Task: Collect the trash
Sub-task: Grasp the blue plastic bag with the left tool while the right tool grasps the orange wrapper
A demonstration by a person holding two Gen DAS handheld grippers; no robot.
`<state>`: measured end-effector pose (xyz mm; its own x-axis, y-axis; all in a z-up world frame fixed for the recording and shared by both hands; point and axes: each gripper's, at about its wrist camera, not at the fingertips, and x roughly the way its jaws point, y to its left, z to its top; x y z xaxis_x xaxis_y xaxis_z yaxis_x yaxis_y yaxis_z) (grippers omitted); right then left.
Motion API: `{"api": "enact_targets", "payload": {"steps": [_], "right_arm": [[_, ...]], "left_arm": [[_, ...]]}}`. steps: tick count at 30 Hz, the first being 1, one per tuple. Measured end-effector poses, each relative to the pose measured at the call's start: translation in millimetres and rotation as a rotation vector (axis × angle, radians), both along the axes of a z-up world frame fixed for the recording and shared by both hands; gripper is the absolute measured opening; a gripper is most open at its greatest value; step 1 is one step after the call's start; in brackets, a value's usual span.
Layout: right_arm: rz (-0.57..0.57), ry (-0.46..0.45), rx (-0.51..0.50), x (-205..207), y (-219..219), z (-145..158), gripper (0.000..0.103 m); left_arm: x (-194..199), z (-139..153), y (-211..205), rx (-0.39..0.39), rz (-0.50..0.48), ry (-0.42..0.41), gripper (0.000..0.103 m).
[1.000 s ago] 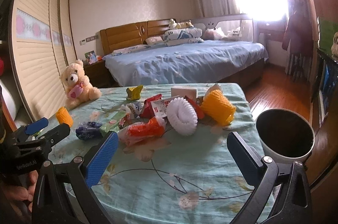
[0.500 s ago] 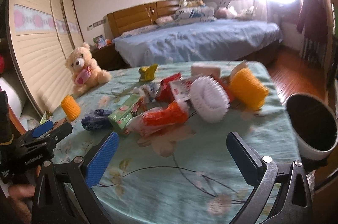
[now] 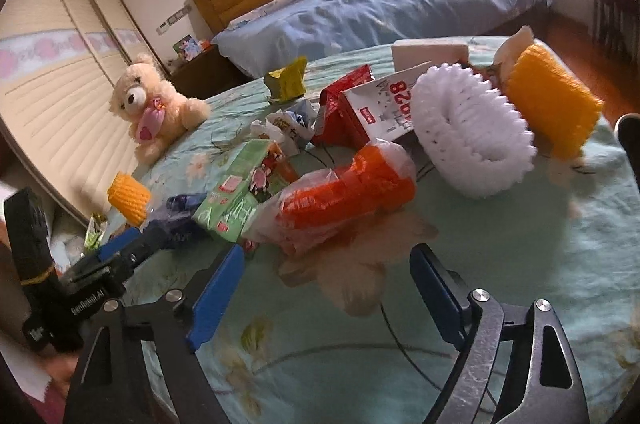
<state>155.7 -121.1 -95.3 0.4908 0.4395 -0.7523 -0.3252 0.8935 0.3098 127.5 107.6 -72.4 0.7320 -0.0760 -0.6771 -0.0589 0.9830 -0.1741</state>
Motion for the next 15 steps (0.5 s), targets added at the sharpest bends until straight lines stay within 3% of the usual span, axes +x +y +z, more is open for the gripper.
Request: {"api": "enact_targets", "payload": {"steps": [4,7,9,11,15], "right_arm": [[-0.012,0.038,0.036,15.5,3.7,-7.5,0.085],[-0.012,0.096,0.099,26.9,5.1,-14.8,0.081],[-0.017,0.115,0.117,31.5,7.0,-18.6,0.075],[-0.019,0.106,0.110,33.4,8.9,-18.8,0.057],[-0.014,0.092,0.131,33.3,6.5,-19.3,0.047]], "left_arm": [[13.2,-6.0,-0.5,0.013,-0.021,0.005,0.072],[17.1,-10.0,-6.1,0.022,-0.047,0.012,0.058],[18.3,-11.8,-9.7,0.023,-0.063,0.016,0.043],[18.1,-12.9,-12.2,0.030,-0.074,0.017,0.040],[13.7,-13.6,-13.4,0.026,-0.078,0.011,0.032]]}}
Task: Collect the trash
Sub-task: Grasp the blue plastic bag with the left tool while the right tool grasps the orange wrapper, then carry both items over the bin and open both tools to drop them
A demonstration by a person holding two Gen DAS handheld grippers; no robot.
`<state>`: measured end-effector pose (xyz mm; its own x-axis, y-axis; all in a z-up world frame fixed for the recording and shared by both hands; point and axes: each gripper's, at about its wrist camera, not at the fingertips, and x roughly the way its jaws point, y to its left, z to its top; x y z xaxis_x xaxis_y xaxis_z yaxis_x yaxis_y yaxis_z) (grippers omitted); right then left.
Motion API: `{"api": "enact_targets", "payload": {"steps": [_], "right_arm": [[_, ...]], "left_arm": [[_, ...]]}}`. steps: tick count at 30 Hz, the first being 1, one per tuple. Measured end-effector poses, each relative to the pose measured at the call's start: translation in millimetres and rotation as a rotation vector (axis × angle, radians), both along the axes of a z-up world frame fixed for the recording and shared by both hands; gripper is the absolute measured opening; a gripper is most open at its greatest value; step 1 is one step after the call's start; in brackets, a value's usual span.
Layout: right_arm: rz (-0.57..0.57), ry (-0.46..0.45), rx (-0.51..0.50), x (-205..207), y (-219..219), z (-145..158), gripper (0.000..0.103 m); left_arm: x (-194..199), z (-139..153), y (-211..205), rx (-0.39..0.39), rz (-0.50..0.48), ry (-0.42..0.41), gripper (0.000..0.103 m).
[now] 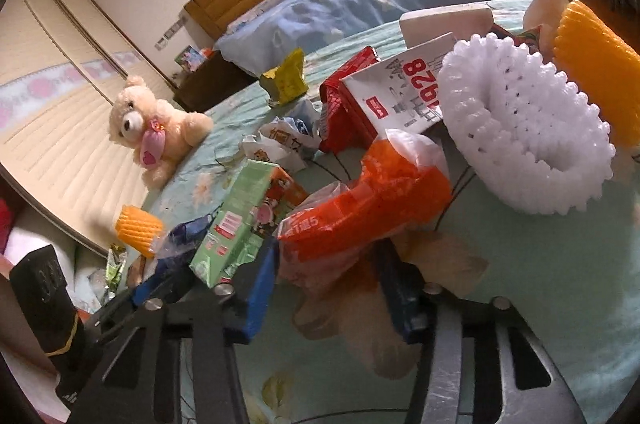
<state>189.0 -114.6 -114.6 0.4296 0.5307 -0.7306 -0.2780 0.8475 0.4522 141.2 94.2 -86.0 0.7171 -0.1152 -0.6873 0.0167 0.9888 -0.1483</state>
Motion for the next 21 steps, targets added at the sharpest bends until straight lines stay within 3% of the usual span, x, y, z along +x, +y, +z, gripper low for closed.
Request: {"api": "enact_targets", "payload": {"steps": [1,2,11,21], "right_arm": [[0.004,-0.004,0.002,-1.5,-0.7,0.1,0.035],[0.012,-0.004,0.005,-2.7,-0.6,-0.3,0.032],[0.056,-0.068,-0.008,-28.9,-11.6,12.7,0.029],[0.019,-0.122,-0.006,-54.0,-50.9,32.5,0.029]], "left_arm": [[-1.7,0.8,-1.7,0.008,0.000,-0.002,0.032],[-3.8,1.3,-2.8,0.016,0.004,-0.005,0.031],[-38.7,21.8,0.3,0.004,0.099,-0.068,0.030],[-62.8,51.9,-41.5,0.017,0.003,-0.144,0.030]]}}
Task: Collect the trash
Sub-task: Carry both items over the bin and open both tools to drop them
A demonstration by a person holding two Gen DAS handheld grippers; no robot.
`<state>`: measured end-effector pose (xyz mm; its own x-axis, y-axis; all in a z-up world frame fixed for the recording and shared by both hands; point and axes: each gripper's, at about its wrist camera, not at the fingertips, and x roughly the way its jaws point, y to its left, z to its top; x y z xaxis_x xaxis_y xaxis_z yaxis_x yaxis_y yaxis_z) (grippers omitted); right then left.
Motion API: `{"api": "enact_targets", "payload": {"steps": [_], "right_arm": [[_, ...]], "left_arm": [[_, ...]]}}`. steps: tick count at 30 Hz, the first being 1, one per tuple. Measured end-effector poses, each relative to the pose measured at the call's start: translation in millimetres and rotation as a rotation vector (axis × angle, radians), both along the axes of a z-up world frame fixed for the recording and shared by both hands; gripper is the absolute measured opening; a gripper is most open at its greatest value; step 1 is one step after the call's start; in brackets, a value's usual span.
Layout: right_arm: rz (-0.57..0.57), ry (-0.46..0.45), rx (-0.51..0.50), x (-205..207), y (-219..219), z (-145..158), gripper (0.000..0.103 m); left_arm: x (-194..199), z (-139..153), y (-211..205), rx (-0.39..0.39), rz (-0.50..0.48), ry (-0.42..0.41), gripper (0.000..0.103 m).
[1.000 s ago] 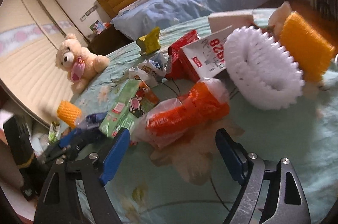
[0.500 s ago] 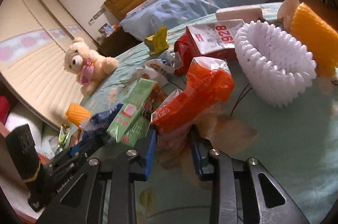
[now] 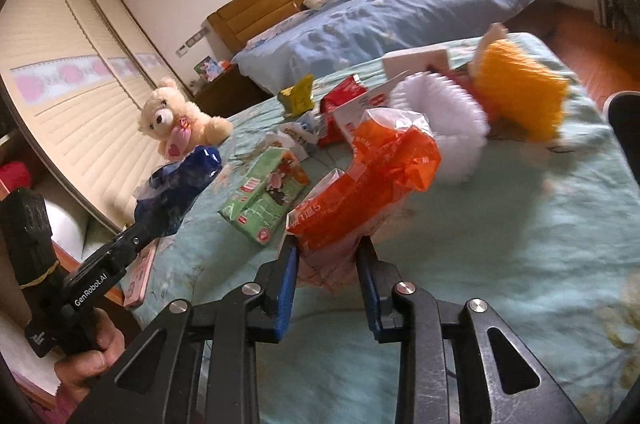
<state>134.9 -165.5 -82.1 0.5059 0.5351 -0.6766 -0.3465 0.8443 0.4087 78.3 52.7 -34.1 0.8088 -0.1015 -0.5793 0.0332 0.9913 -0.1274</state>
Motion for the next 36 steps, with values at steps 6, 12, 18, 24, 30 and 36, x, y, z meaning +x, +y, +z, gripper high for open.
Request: {"api": "enact_targets", "payload": {"steps": [6,12,18,24,30,36], "right_arm": [[-0.061,-0.019,-0.006,-10.1,-36.1,6.7,0.029],[-0.127,-0.033,-0.006,-15.8,-69.7,10.8,0.029],[-0.177,-0.044,-0.004,-19.2,-102.3,15.1,0.029],[-0.230,-0.049,-0.009,-19.1,-133.9,18.7,0.029],[-0.292,-0.052,-0.023,-15.8,-169.5,21.7,0.029],[-0.351,-0.049,-0.030,-10.5,-201.0,21.0,0.029]], "left_arm": [[-2.3,1.1,-32.4,0.005,-0.090,0.014,0.030],[5.7,1.1,-65.5,0.020,-0.172,0.034,0.030],[19.9,-1.5,-93.4,0.026,-0.238,0.062,0.030],[34.0,-0.7,-117.1,0.036,-0.296,0.078,0.030],[50.5,-3.1,-151.5,0.040,-0.358,0.084,0.030],[59.3,-2.0,-183.9,0.062,-0.404,0.075,0.030]]}}
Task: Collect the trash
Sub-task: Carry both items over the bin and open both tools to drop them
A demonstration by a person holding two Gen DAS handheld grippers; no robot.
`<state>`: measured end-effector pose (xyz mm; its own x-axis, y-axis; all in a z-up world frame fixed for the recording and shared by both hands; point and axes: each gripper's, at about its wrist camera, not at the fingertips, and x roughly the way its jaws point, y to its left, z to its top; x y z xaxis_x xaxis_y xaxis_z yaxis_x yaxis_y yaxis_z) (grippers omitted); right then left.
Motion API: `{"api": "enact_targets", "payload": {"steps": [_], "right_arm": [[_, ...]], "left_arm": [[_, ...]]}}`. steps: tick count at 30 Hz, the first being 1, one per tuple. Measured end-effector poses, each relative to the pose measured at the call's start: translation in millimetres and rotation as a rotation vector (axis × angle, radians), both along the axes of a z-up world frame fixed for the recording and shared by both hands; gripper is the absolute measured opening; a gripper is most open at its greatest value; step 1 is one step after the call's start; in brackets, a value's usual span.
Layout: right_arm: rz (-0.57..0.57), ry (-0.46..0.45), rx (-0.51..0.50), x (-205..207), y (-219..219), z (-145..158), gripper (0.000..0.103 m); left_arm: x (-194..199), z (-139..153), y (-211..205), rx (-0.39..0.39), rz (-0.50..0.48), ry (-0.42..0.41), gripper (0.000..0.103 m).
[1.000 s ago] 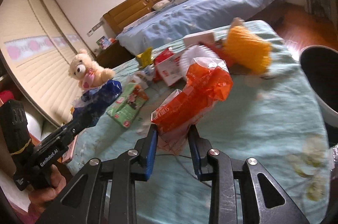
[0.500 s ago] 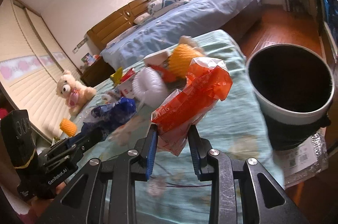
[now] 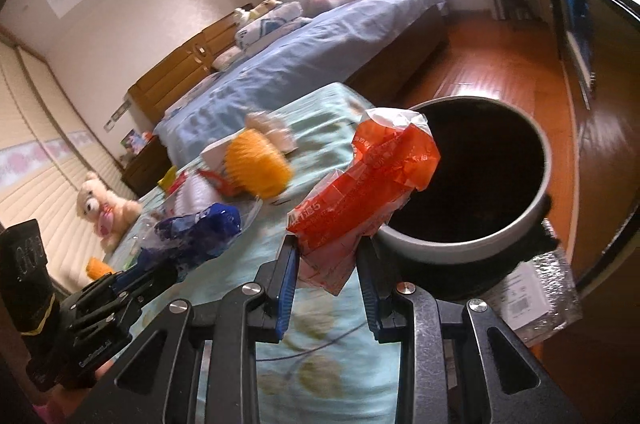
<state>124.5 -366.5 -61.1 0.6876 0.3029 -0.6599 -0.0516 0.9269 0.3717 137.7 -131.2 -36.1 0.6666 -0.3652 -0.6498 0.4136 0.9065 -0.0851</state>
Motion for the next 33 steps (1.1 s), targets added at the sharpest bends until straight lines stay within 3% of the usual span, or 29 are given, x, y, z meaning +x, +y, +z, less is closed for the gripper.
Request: {"api": "enact_targets", "payload": {"steps": [20,33], "right_arm": [[-0.092,0.032,-0.068,41.5,-65.7,-6.1,0.030],[-0.087,0.082,-0.102,65.2,-83.1,-16.3,0.030]], "left_arm": [[74.5,-21.9,-84.2,0.060,-0.073,0.027,0.030],[102.9,-24.1,-109.2,0.053,-0.087,0.051,0.031]]}}
